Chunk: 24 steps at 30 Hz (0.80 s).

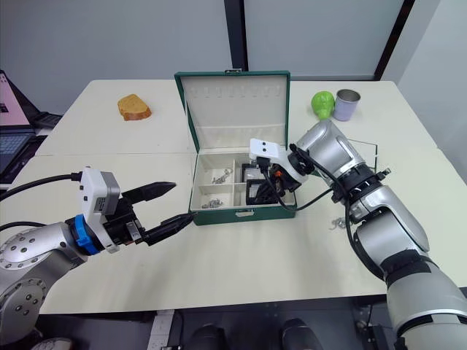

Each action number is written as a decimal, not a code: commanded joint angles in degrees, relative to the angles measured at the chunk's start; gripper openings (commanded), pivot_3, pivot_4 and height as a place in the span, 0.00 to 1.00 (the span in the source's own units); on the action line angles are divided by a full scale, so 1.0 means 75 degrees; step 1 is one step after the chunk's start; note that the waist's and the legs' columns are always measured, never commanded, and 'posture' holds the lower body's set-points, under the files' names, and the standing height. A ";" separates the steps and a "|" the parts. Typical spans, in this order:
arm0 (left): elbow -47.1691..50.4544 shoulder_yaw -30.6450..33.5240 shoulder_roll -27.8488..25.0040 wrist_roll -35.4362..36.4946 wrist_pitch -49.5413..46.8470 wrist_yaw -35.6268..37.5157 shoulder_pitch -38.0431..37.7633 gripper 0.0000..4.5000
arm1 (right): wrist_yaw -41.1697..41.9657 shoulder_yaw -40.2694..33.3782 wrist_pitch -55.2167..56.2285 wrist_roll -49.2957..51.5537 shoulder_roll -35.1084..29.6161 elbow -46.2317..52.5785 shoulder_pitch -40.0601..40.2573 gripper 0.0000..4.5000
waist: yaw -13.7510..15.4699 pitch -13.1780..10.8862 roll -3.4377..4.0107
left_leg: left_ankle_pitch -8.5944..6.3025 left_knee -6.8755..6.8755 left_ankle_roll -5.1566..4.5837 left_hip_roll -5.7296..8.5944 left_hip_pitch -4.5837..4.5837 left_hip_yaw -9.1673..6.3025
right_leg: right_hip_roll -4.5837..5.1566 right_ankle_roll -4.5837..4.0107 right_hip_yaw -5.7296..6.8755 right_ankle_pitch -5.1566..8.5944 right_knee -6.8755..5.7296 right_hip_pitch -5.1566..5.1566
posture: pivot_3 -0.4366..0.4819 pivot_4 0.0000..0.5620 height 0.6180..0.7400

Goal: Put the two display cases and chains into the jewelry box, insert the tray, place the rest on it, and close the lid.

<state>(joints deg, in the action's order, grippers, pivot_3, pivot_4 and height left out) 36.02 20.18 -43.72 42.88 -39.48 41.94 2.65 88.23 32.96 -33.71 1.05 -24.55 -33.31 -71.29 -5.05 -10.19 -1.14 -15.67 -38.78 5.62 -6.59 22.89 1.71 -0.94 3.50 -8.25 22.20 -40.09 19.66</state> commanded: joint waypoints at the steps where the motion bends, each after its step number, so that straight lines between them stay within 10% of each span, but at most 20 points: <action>1: 0.0161 -0.0034 -0.0135 0.0008 0.0137 0.0025 0.0090 1.00 | -0.0030 -0.0191 0.0171 -0.0137 0.0117 -0.0192 -0.0298 0.01 | -0.0002 0.0000 0.0000 | 0.0000 0.0000 0.0000 0.0000 0.0000 0.0000 | 0.0000 0.0000 0.0000 0.0000 0.0000 0.0000 | 0.48 0.27 1.00; 10: 0.0161 -0.0089 -0.0185 -0.0009 0.0149 0.0044 0.0124 1.00 | -0.0082 -0.0293 0.0499 -0.0392 0.0341 -0.0841 -0.0389 0.01 | -0.0007 -0.0001 0.0001 | 0.0000 0.0001 0.0000 0.0000 0.0000 0.0001 | 0.0000 0.0000 0.0000 0.0000 0.0000 0.0000 | 0.48 0.27 1.00; 24: -0.0011 -0.0169 -0.0208 0.0108 0.0051 0.0044 0.0348 1.00 | -0.0106 -0.1326 0.0717 -0.0096 0.0489 -0.1852 -0.1168 0.85 | -0.0010 -0.0003 0.0004 | 0.0000 0.0005 0.0001 0.0001 0.0001 0.0004 | 0.0000 0.0000 -0.0001 0.0000 0.0001 0.0002 | 0.48 0.27 1.00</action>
<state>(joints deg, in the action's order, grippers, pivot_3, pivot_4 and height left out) 35.40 19.26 -44.62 42.89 -39.50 42.00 4.66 87.22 25.38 -29.11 -0.87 -20.56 -47.30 -77.95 -5.12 -10.21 -1.10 -15.67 -38.74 5.63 -6.58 22.89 1.75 -0.94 3.50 -8.26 22.20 -40.08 19.67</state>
